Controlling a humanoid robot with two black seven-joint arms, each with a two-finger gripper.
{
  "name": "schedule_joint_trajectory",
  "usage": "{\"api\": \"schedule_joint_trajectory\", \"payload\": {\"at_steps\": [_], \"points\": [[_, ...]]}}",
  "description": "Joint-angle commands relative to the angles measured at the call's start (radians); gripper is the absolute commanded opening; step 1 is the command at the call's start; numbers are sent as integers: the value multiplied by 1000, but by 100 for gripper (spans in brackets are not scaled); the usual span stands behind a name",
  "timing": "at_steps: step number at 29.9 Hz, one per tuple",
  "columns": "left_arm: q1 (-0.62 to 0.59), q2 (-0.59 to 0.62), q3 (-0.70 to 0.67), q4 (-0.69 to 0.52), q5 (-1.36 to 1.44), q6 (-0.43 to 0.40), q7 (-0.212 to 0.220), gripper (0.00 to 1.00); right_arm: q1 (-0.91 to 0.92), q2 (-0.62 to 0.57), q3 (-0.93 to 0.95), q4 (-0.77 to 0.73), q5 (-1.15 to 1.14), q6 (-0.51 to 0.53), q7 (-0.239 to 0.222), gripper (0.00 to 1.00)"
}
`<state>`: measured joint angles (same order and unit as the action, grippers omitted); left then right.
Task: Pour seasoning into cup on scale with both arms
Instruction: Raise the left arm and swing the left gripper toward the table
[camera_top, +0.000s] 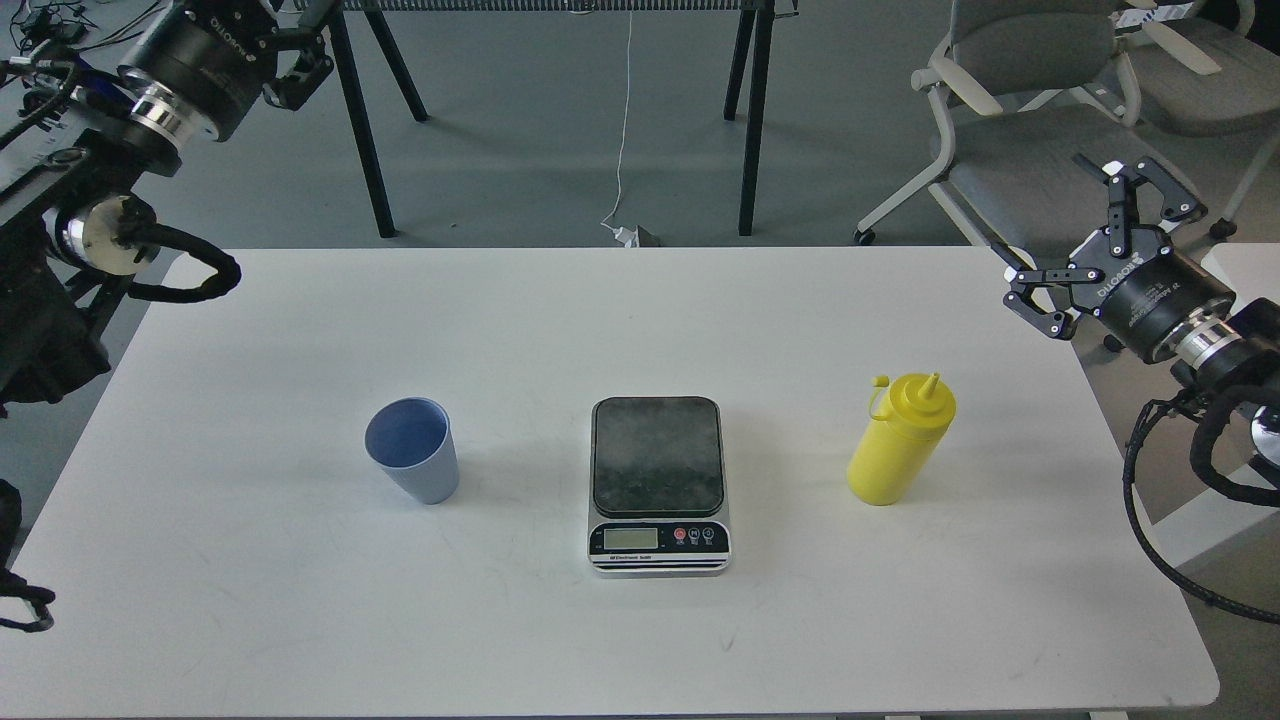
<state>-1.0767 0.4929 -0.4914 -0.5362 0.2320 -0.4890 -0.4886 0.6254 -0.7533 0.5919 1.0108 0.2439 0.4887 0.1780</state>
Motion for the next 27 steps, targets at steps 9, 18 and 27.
{"api": "schedule_joint_trajectory", "payload": {"at_steps": [9, 18, 27], "points": [[4, 52, 13, 1, 38, 0, 0, 100, -3, 9, 0, 2, 0, 0, 0, 100], [-103, 212, 25, -151, 681, 0, 0, 100, -3, 17, 2, 2, 0, 0, 1, 100], [-128, 315, 27, -557, 1271, 0, 0, 100, -3, 17, 3, 2, 0, 0, 1, 100]]}}
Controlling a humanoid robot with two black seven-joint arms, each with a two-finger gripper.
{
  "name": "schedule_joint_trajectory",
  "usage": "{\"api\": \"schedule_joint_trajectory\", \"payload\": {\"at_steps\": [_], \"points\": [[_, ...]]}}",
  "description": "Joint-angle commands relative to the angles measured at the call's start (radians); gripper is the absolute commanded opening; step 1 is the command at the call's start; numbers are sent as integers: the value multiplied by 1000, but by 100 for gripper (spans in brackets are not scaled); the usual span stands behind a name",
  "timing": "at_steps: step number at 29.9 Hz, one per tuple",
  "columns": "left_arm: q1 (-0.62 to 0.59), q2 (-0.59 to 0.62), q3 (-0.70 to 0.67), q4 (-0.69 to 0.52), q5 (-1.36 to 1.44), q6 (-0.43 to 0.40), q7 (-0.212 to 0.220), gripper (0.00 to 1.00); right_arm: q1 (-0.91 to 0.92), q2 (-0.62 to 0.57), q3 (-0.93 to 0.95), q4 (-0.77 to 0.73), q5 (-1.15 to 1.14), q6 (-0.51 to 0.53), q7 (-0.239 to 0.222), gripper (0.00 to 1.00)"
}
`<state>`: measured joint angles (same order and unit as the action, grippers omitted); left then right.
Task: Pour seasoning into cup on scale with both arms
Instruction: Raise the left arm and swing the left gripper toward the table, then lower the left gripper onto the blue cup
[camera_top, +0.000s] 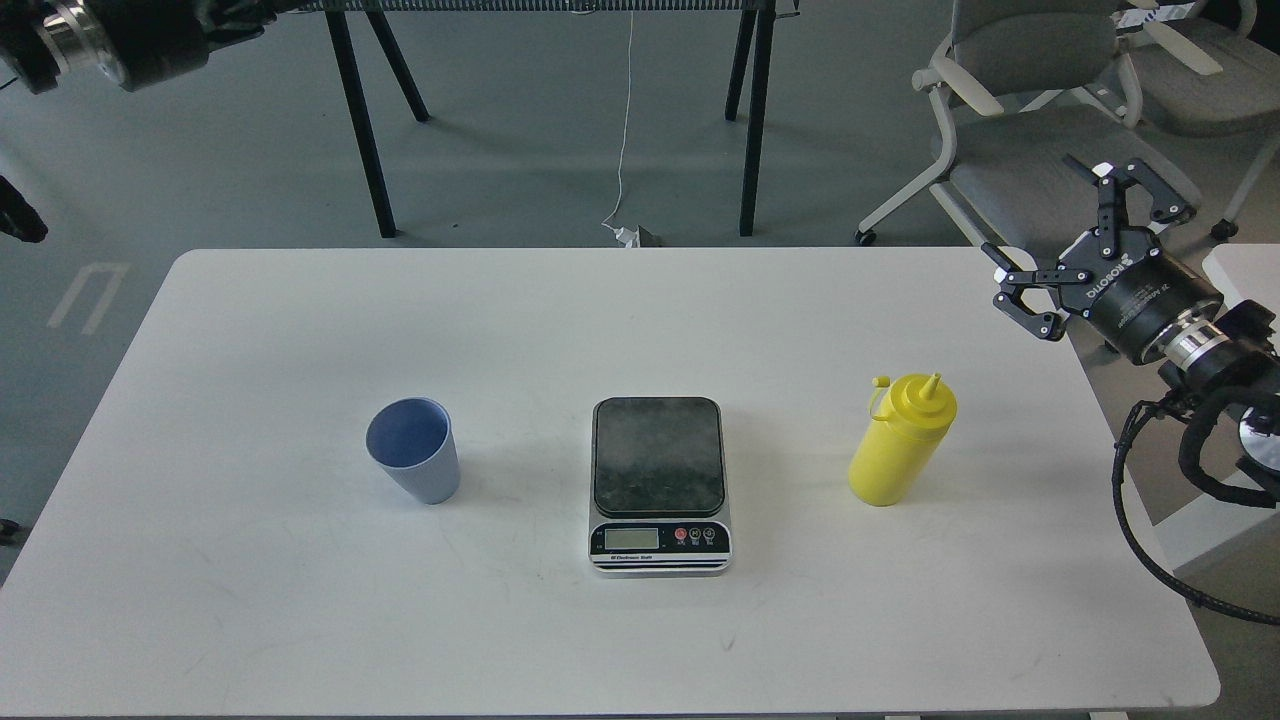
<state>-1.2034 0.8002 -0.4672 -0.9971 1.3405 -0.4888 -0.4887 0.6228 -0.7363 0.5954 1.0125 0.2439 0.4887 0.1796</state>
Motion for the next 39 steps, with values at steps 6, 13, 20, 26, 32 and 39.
{"api": "schedule_joint_trajectory", "payload": {"at_steps": [6, 13, 20, 26, 32, 39], "points": [[22, -1, 40, -201, 555, 0, 0, 100, 2, -2, 4, 0, 0, 0, 0, 100], [5, -7, 264, -242, 694, 0, 0, 100, -3, -2, 9, 3, 0, 0, 0, 100], [7, -7, 318, -275, 796, 0, 0, 100, -9, 0, 8, 3, 0, 0, 1, 100], [13, -15, 364, -275, 804, 0, 0, 100, -12, 0, 8, 5, 2, 0, 1, 100], [34, -41, 409, -259, 841, 0, 0, 100, -12, -2, 8, 3, 0, 0, 1, 100], [48, -78, 421, -218, 841, 0, 0, 100, -15, -5, 9, 3, 2, 0, 1, 100]]}}
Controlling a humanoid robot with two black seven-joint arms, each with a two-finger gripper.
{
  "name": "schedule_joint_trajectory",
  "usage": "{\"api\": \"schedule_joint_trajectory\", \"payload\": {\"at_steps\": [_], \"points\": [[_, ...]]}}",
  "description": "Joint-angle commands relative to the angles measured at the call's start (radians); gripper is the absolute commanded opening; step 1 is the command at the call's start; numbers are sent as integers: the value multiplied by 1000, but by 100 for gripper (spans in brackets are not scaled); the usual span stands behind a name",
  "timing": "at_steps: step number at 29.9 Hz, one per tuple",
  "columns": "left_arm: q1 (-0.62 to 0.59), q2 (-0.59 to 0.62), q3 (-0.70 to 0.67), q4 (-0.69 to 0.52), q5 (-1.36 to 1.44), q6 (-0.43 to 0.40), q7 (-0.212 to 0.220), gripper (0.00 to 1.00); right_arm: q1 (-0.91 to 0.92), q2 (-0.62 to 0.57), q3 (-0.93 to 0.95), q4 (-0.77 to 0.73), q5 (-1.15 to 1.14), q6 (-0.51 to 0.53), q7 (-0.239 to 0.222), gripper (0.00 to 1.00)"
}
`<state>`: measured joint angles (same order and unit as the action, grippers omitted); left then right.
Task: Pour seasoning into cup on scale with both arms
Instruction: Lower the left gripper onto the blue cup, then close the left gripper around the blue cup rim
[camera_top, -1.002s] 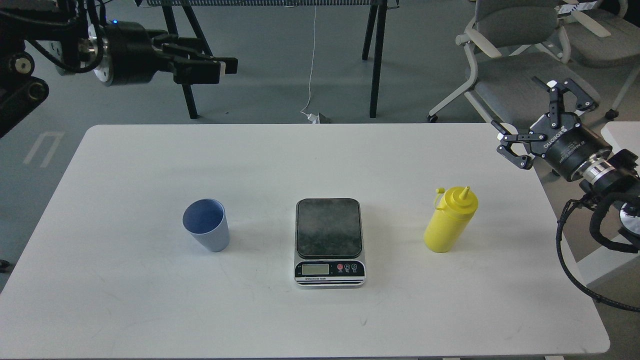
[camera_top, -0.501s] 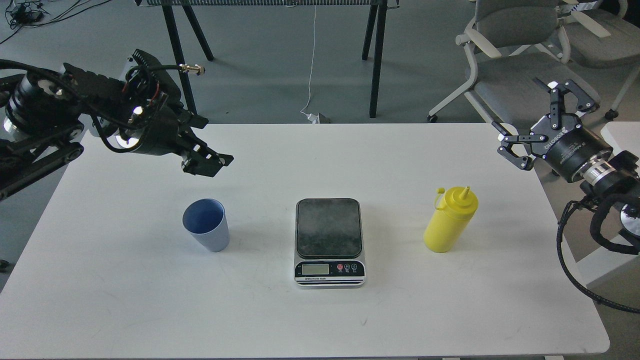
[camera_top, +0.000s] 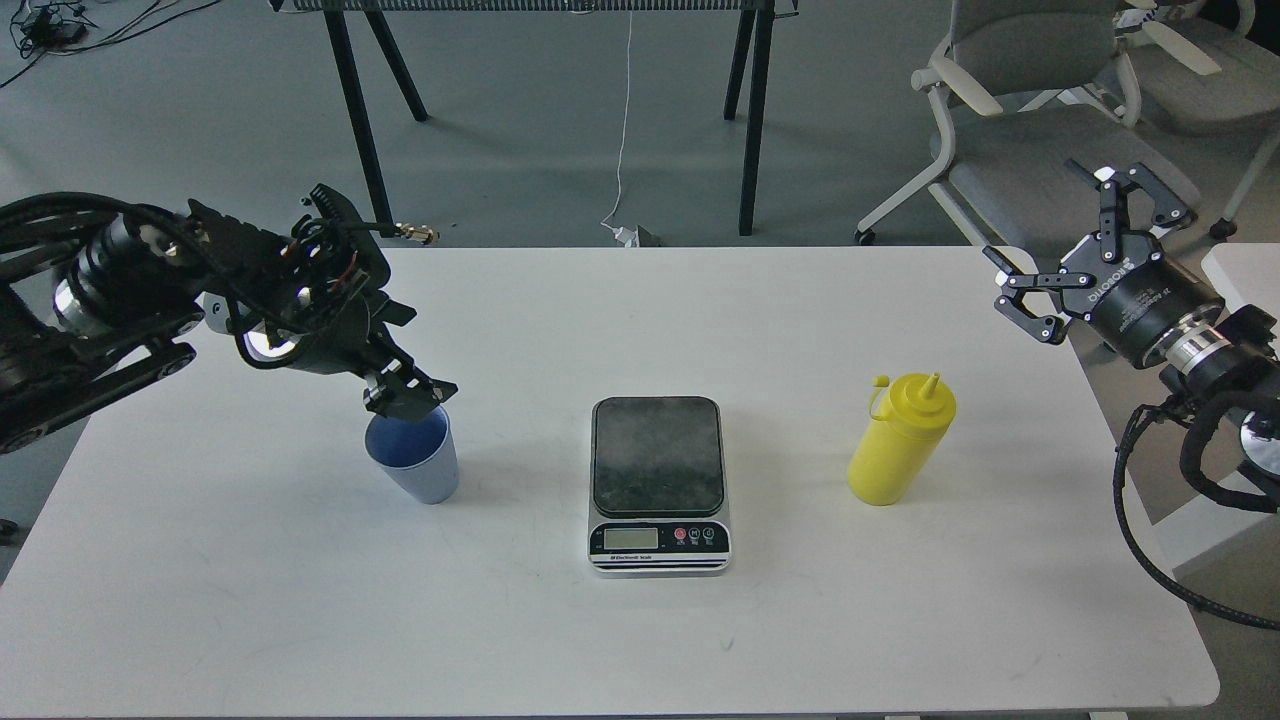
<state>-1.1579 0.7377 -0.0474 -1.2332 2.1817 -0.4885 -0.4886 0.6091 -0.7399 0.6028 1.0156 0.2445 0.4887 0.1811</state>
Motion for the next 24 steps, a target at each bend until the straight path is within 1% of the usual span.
{"api": "schedule_joint_trajectory", "payload": {"at_steps": [1, 8, 12, 19, 24], "points": [[4, -20, 6, 27, 0, 0, 0, 100, -2, -1, 0, 0, 1, 0, 0, 100], [3, -29, 69, 60, 0, 0, 0, 100, -14, -3, 2, 0, 1, 0, 1, 100], [12, -34, 83, 78, 0, 0, 0, 99, -15, -4, 2, 1, 1, 0, 9, 100], [15, -60, 104, 153, 0, 0, 0, 99, -17, -4, 2, 3, 1, 0, 12, 100], [15, -72, 130, 173, 0, 8, 0, 99, -20, -6, 2, 3, 1, 0, 12, 100]]}}
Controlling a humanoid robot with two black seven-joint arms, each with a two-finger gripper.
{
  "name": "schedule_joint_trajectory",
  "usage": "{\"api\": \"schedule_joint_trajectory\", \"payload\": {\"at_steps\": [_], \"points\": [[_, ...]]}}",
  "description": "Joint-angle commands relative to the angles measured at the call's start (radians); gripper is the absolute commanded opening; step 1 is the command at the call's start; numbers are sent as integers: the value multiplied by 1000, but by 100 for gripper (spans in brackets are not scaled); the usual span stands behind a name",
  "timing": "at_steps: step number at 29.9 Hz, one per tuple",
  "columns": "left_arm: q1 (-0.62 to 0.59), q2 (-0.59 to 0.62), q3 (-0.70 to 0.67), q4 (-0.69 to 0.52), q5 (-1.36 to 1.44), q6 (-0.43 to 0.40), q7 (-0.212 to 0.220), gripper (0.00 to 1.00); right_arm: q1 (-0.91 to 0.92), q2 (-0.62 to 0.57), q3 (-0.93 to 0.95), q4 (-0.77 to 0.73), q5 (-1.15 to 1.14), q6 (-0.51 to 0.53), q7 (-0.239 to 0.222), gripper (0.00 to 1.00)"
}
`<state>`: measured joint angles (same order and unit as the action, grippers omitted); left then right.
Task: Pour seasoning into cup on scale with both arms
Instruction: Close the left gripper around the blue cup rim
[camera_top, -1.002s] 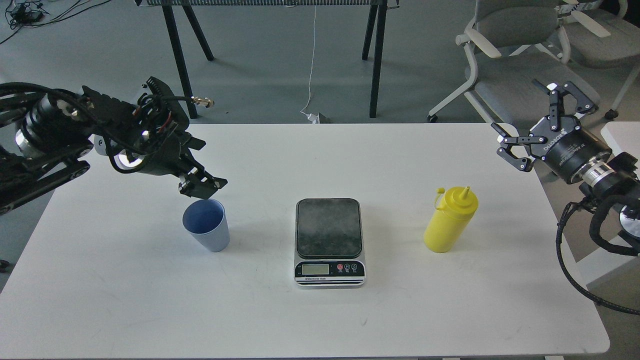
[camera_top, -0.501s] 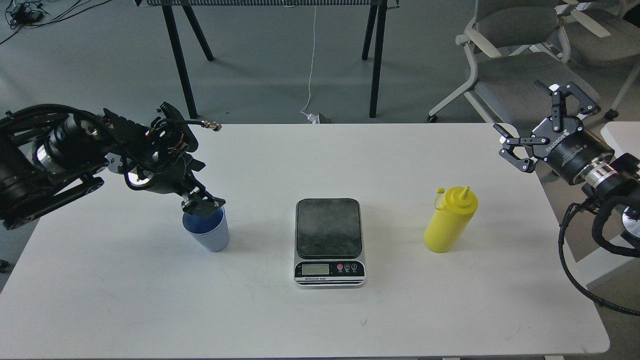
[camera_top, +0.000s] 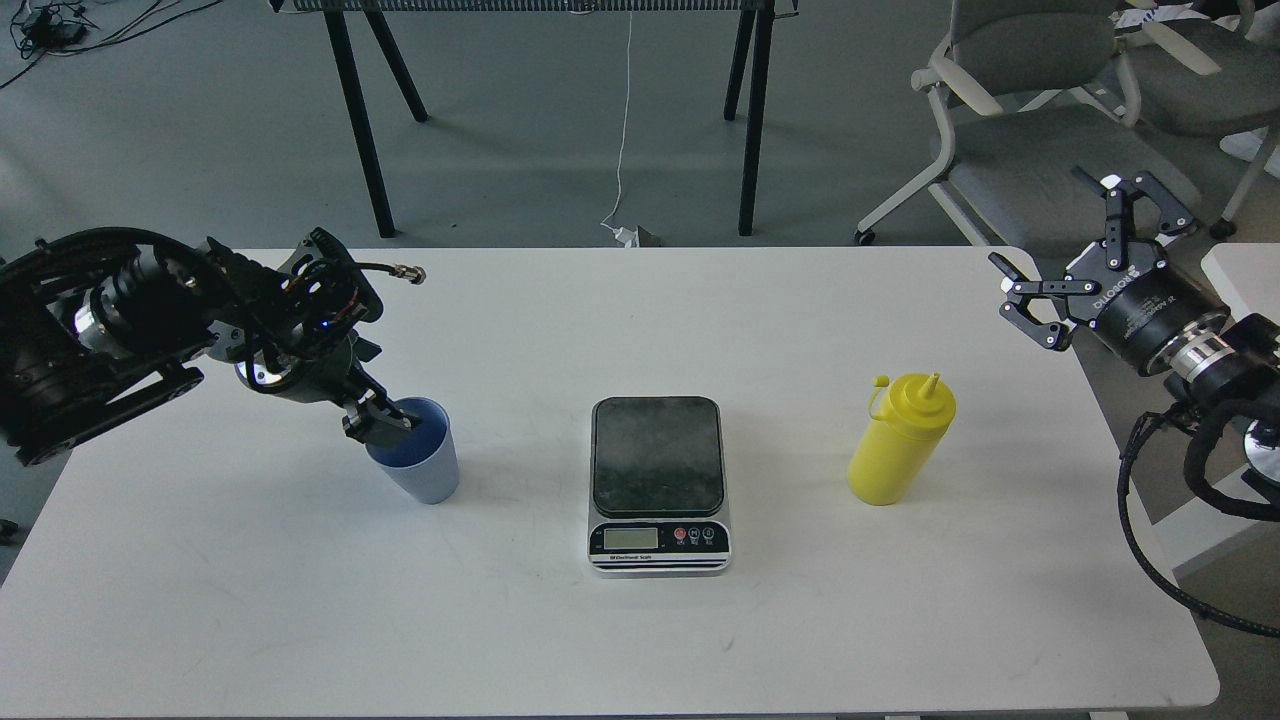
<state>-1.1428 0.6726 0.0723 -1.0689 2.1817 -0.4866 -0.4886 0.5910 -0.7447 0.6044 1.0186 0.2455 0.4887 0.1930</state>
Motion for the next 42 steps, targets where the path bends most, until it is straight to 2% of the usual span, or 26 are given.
{"api": "schedule_joint_trajectory", "payload": {"at_steps": [1, 17, 42], "points": [[3, -10, 10, 9, 0, 6, 0, 99, -2, -2, 0, -2, 0, 0, 0, 100], [26, -47, 10, 60, 0, 31, 0, 96, -10, -4, 1, -2, 0, 0, 0, 100], [32, -45, 14, 58, 0, 33, 0, 62, -17, -4, 3, -3, 0, 0, 0, 100]]}}
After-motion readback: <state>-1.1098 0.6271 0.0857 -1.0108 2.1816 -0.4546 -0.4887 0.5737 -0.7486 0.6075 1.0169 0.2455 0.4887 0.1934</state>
